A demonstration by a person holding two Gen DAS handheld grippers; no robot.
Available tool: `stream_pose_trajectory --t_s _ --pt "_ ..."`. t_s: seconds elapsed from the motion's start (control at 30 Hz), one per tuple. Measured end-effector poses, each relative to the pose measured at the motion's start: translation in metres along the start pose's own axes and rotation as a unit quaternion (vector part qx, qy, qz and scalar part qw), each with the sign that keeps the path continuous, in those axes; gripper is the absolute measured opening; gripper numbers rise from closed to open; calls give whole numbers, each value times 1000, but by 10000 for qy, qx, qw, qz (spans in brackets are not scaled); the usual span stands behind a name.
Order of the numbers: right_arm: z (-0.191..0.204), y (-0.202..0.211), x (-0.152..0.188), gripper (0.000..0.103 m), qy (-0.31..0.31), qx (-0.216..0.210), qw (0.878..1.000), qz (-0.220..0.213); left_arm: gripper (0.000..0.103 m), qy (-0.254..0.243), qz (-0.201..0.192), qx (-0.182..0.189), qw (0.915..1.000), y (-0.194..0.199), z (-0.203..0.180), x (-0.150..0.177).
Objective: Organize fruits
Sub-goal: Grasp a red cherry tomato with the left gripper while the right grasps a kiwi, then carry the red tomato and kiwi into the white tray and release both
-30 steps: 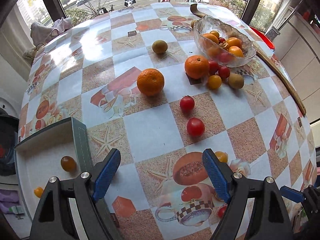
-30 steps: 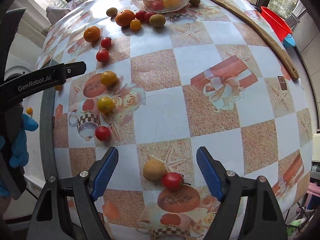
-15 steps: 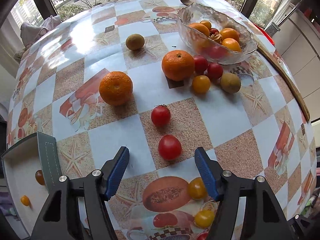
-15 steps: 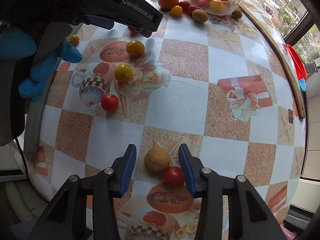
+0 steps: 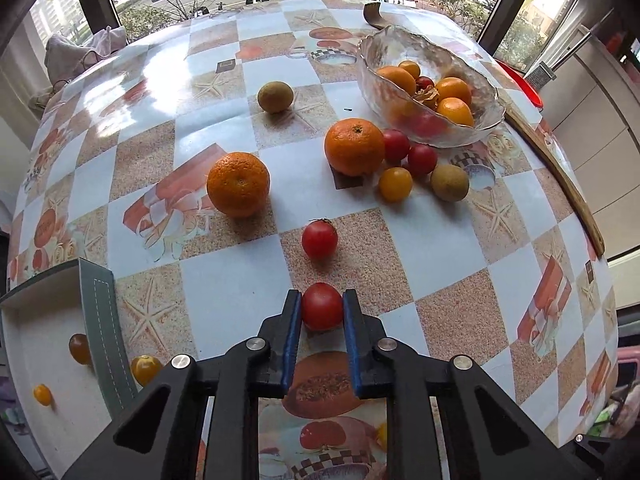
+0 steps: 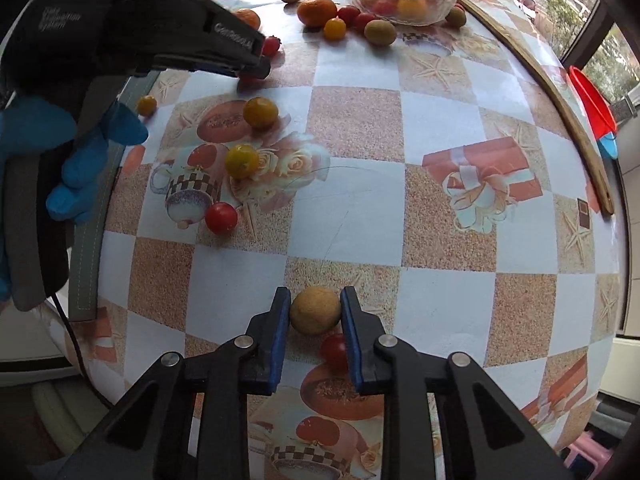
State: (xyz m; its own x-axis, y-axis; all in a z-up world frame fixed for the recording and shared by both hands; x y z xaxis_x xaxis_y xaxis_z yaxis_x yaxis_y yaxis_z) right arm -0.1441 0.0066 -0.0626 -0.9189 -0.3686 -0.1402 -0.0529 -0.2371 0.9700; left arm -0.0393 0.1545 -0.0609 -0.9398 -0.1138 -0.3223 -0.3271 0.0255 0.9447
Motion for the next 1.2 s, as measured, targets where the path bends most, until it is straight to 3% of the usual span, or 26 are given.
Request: stream_pose_trajectory --t_s 0.27,0.53,0.9,1.2 --pt "-16 15 -20 28 -676 -340 9971 -107 22 87 -208 51 9997 36 13 19" --pt "1 19 -34 27 -535 -423 9976 -144 22 293 -299 -13 9991 62 37 43" --pt "66 16 -55 27 22 -583 9982 -147 22 764 -404 -359 9956 93 97 83" --pt "149 2 -71 28 751 -847 9936 -46 22 1422 -300 -819 9860 103 167 131"
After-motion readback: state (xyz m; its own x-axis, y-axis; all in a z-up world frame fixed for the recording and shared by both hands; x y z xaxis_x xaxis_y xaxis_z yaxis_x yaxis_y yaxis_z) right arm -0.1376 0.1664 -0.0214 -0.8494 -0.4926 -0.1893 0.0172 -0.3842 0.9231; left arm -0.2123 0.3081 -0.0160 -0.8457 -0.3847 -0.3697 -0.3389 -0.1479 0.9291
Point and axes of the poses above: each gripper's, at about its wrist camera, not at the fingertips, and y roughly against the way its jaws point, z to its left, x to its underside, the point moved 9 cm from there along -y, roughly the way its jaws point, and after that the axes turned 6 degrees about -y, right-handed, at the moved point
